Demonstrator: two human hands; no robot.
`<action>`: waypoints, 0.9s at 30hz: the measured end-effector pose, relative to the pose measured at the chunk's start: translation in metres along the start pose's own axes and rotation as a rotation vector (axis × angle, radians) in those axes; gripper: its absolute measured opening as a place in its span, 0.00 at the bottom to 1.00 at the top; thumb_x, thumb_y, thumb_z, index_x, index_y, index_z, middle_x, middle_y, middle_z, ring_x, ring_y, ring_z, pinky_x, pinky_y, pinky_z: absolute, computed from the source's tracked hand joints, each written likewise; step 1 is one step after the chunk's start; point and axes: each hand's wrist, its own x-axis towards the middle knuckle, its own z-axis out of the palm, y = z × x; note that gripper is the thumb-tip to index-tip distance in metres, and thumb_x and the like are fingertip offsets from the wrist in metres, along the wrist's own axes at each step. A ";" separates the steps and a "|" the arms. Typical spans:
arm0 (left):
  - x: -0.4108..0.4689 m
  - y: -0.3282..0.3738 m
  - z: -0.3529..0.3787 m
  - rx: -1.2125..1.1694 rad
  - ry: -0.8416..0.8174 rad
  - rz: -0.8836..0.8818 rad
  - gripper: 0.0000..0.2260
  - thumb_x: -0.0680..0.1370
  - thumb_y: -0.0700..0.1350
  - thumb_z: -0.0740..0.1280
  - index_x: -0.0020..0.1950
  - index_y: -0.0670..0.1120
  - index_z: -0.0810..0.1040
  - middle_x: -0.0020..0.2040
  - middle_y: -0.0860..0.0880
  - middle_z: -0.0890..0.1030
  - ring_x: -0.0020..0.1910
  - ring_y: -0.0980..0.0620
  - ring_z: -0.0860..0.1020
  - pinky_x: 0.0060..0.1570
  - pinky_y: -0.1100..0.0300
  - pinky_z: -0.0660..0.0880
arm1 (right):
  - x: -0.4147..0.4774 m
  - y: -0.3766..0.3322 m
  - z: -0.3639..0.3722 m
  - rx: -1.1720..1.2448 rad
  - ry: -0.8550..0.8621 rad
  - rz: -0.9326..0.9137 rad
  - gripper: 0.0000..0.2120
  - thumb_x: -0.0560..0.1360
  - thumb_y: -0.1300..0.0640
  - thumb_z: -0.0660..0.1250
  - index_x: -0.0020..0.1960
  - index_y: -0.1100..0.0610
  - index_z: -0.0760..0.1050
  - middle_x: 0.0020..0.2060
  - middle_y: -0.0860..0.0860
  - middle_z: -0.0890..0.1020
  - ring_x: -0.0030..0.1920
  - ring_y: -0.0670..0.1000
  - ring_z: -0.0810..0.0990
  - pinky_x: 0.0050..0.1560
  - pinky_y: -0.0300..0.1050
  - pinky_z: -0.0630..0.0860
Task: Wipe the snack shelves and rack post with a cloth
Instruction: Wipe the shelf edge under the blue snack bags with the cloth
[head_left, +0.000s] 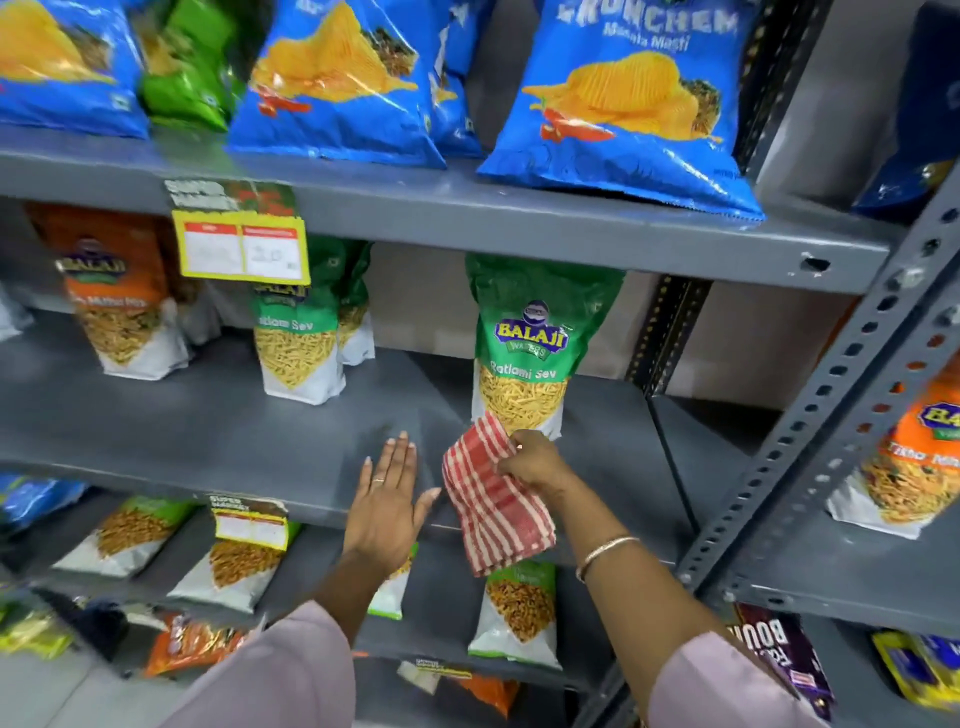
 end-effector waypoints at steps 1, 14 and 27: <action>-0.001 -0.007 -0.006 -0.001 0.029 -0.013 0.36 0.80 0.61 0.35 0.71 0.35 0.63 0.71 0.39 0.64 0.70 0.44 0.62 0.70 0.49 0.50 | -0.003 -0.010 0.003 -0.014 0.001 -0.034 0.15 0.70 0.67 0.69 0.56 0.66 0.78 0.54 0.63 0.82 0.51 0.58 0.81 0.52 0.46 0.77; 0.024 -0.233 -0.180 -0.063 0.622 0.078 0.29 0.80 0.60 0.39 0.74 0.42 0.47 0.76 0.48 0.40 0.74 0.49 0.43 0.67 0.46 0.51 | -0.107 -0.260 0.041 -0.089 -0.426 -0.460 0.09 0.72 0.71 0.68 0.46 0.60 0.82 0.38 0.49 0.85 0.37 0.46 0.82 0.43 0.39 0.80; 0.084 -0.282 -0.326 -0.044 0.706 0.226 0.29 0.81 0.58 0.42 0.73 0.38 0.57 0.74 0.42 0.59 0.74 0.50 0.48 0.70 0.49 0.46 | -0.088 -0.441 0.028 0.600 0.068 -0.306 0.12 0.78 0.69 0.61 0.61 0.69 0.73 0.33 0.56 0.82 0.35 0.53 0.78 0.47 0.52 0.78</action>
